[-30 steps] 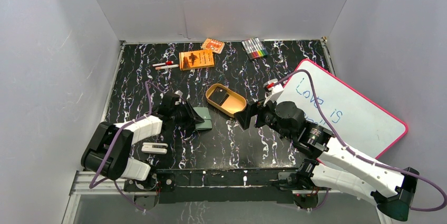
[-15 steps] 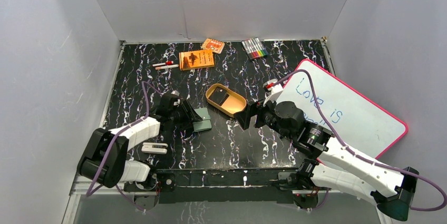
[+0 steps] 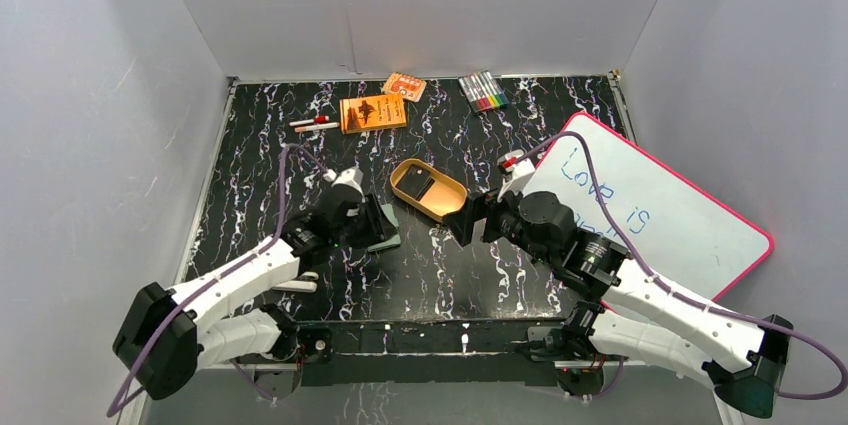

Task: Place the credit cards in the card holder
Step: Place the card holder at the center of the board.

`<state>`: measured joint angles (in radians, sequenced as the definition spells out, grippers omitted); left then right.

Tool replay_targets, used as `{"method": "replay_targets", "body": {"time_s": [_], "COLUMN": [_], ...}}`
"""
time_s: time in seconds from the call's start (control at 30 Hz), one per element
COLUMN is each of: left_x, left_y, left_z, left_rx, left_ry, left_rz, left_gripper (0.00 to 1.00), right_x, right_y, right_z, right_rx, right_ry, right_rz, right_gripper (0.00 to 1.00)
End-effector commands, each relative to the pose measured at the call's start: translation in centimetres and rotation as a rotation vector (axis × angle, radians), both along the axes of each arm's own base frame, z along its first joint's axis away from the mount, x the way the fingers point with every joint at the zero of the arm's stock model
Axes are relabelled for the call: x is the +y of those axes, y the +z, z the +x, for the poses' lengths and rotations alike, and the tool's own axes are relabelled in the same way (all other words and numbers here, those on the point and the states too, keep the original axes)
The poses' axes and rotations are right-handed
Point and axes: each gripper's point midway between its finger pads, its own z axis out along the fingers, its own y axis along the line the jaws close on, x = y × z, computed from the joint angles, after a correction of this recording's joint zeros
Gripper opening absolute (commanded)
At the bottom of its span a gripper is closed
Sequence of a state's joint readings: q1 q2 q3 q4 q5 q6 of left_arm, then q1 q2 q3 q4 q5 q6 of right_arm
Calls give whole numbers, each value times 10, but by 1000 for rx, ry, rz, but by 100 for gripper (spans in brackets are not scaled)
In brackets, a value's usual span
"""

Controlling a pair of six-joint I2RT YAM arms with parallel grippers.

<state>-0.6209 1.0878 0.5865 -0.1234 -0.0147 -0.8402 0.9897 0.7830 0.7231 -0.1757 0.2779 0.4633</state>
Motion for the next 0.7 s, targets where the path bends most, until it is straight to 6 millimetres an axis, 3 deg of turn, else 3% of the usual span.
{"method": "replay_targets", "body": {"time_s": [0.0, 0.1, 0.27, 0.67], "left_x": [-12, -11, -3, 0], "left_y": [-6, -26, -51, -80], "left_z": [-17, -28, -36, -28], "left_rx": [-20, 17, 67, 82], "left_ry": [-28, -30, -5, -19], "left_rz": [97, 141, 183, 282], "left_gripper": [35, 19, 4, 3], "right_x": [7, 9, 10, 10], "right_y": [22, 21, 19, 15], "right_z": [6, 5, 4, 3], "right_rx": [-51, -41, -33, -13], "right_ry": [1, 10, 12, 13], "right_rz": [49, 44, 46, 43], "right_gripper": [98, 98, 98, 98]}}
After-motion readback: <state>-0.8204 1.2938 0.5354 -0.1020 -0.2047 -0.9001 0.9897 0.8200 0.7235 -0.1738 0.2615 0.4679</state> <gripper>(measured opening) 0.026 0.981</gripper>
